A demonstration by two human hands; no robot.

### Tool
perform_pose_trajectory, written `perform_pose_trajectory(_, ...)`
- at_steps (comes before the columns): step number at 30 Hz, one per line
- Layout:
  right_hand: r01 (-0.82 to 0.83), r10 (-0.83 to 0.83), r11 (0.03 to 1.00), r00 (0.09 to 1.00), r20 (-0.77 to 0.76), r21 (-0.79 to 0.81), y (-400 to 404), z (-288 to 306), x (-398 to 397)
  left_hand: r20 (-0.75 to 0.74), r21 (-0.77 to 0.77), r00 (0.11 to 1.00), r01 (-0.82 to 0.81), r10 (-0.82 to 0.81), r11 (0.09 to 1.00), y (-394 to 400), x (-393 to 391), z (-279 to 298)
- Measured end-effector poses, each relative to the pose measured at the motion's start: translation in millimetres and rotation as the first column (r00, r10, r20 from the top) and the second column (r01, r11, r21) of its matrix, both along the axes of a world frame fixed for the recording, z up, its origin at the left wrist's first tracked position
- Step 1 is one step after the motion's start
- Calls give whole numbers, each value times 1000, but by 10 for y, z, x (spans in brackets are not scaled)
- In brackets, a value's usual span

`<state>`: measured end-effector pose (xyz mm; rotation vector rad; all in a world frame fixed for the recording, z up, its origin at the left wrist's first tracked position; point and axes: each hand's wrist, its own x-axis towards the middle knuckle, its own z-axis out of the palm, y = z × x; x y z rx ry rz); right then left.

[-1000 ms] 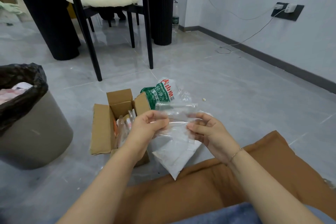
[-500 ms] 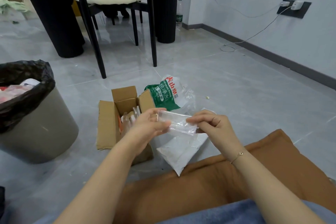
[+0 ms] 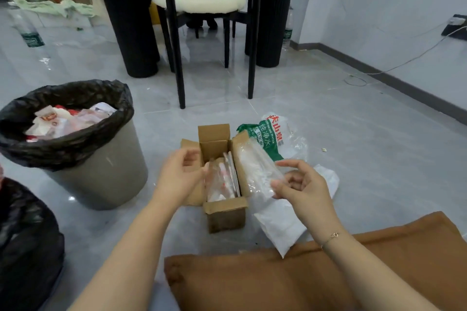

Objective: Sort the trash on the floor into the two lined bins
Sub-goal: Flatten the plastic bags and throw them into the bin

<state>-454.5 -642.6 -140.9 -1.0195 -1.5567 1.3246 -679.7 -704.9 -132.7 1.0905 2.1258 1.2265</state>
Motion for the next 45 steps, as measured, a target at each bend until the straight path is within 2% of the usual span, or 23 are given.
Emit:
perform_pose_trajectory(2,16,-18,999,998,64,28,73,27,-174,-26,-163,997,-70,67,984,30,-184,-148)
perform_pose_trajectory(4,0,-7,999,984,177,40,153,28,-396,7,-278,999,-50,54,959,102,-240,-289)
perform_pose_trajectory(8,-31,8,998,939,343,61,276,-119,-914,-31,-386,999,3,-16,922,215,-307,-405)
perform_pose_trajectory(11,-77,13,990,890,455,122,311,-282,-1236,17,-406,999,45,-42,913,210,-383,-422)
perform_pose_trajectory(14,-234,-28,938,685,728,256,361,-373,-1426,33,-399,998,56,-47,915,218,-426,-420)
perform_pose_trajectory(19,-428,-29,875,417,908,225,418,-461,-1558,96,-383,995,69,-34,921,237,-478,-456)
perform_pose_trajectory(25,-535,172,845,252,952,-11,423,-579,-1669,130,-378,991,60,-11,924,249,-479,-466)
perform_pose_trajectory(28,-531,269,836,177,947,-139,451,-581,-1639,147,-368,989,50,5,928,245,-462,-468)
perform_pose_trajectory(31,-459,422,836,185,888,-301,457,-514,-1621,150,-357,989,48,7,933,234,-451,-466)
perform_pose_trajectory(34,-422,480,818,128,868,-390,428,-389,-1638,178,-338,984,37,25,940,234,-435,-448)
perform_pose_trajectory(36,-424,426,843,152,892,-330,407,-317,-1630,177,-335,984,42,18,941,237,-417,-441)
perform_pose_trajectory(40,-403,162,913,200,966,-70,440,-172,-1501,18,-389,999,41,-37,920,215,-365,-395)
perform_pose_trajectory(42,-340,184,937,281,942,-81,473,-99,-1407,-64,-383,997,5,-33,924,201,-366,-350)
perform_pose_trajectory(45,-219,265,960,506,820,-175,511,-6,-1255,-141,-306,990,-61,18,950,197,-386,-260)
